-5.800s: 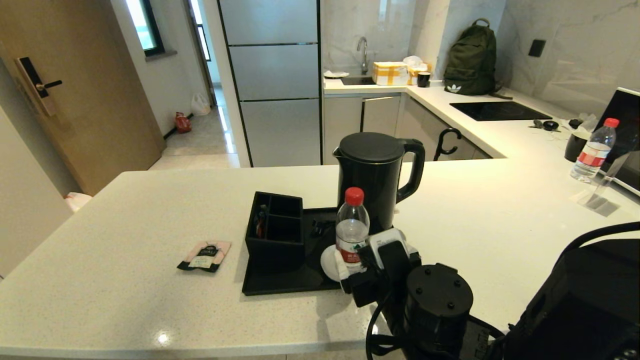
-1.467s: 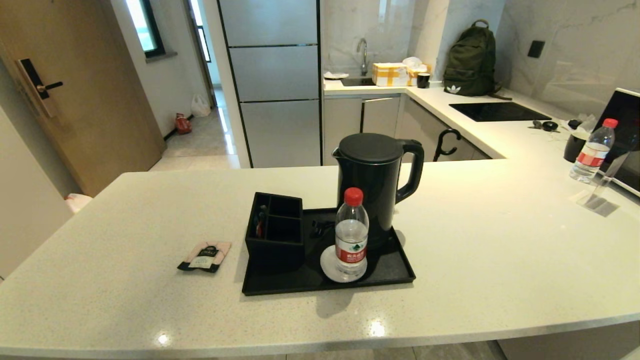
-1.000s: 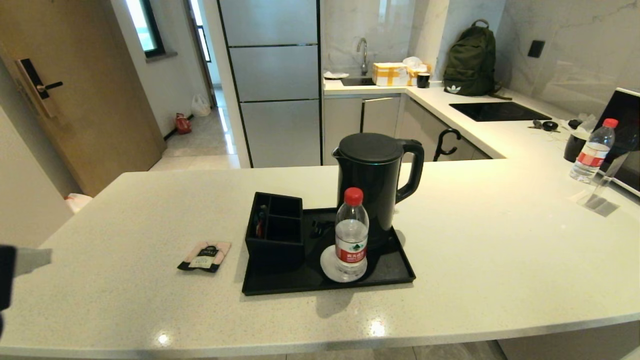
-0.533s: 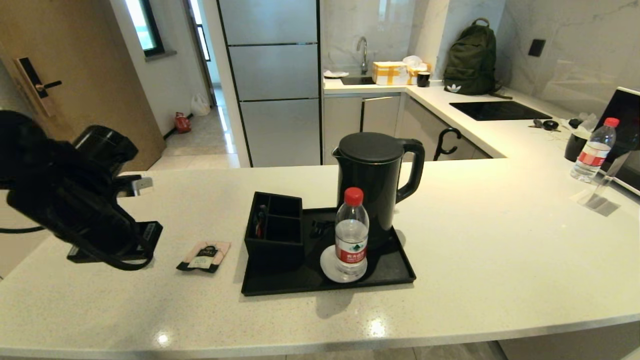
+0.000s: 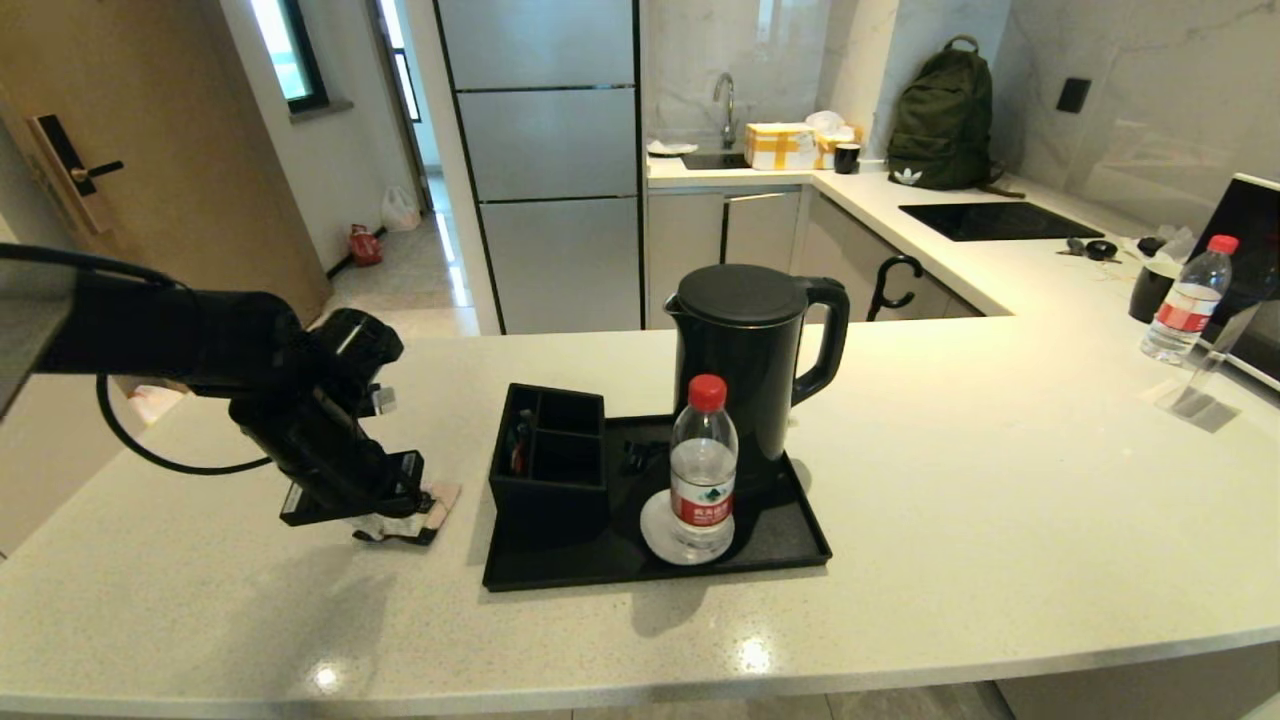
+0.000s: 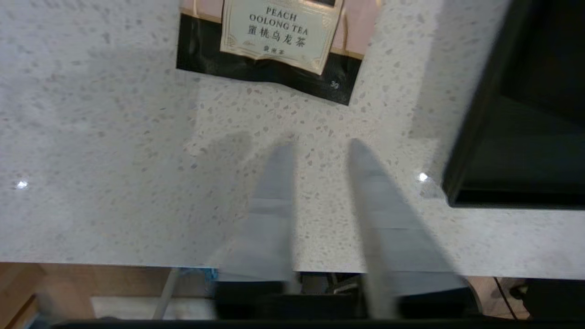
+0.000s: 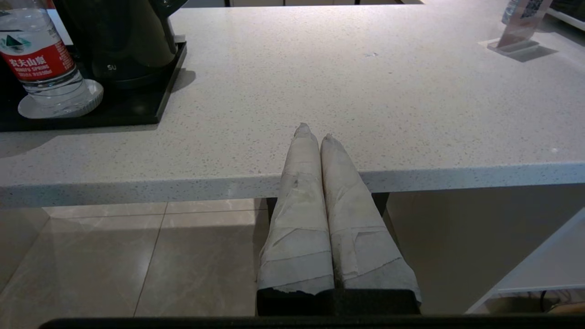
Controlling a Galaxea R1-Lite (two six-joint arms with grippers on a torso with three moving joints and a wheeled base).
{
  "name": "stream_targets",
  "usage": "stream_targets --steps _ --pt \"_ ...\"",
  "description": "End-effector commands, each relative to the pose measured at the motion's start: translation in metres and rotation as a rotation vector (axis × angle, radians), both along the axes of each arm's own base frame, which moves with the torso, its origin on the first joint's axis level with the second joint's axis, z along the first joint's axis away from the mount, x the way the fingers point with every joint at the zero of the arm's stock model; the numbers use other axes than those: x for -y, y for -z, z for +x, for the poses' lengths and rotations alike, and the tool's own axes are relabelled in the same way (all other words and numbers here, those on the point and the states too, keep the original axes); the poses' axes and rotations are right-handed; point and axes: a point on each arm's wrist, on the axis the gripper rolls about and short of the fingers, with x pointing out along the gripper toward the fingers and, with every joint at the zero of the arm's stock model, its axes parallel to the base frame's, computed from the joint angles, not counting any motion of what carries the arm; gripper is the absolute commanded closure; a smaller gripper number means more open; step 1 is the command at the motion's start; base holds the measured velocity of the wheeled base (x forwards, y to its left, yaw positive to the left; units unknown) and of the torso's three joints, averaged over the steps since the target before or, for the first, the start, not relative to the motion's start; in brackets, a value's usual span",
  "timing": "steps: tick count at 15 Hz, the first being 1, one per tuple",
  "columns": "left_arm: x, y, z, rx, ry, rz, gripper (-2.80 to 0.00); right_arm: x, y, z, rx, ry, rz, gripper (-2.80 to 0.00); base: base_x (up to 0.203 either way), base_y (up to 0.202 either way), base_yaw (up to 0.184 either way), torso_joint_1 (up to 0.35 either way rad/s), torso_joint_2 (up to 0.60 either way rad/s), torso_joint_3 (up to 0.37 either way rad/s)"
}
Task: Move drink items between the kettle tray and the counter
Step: Return the tea bag to its original position
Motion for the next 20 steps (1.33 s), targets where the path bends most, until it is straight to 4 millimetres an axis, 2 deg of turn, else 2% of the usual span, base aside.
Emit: stream_targets --steps 1,4,9,14,20 --pt "0.001 0.01 0.005 -0.027 -0.008 0.004 -2.8 0.0 0.0 0.0 -0.001 0.0 0.0 0.0 0.0 0.0 0.0 0.0 0.0 0.0" --pt "0.003 0.027 0.033 -0.018 -0.084 -0.001 -2.8 0.0 0.0 0.0 -0.001 0.0 0.0 0.0 0.0 0.0 0.0 0.0 0.0 0.0" --pt "0.002 0.029 0.04 0.003 -0.106 0.05 -2.8 0.0 0.0 0.0 -0.001 0.0 0.0 0.0 0.0 0.0 0.0 0.0 0.0 0.0" --pt "-0.008 0.024 0.052 0.043 -0.138 0.101 -2.8 0.0 0.0 0.0 -0.001 0.0 0.0 0.0 0.0 0.0 0.0 0.0 0.0 0.0" --pt "-0.008 0.024 0.052 0.043 -0.138 0.101 -2.8 0.0 0.0 0.0 -0.001 0.0 0.0 0.0 0.0 0.0 0.0 0.0 0.0 0.0"
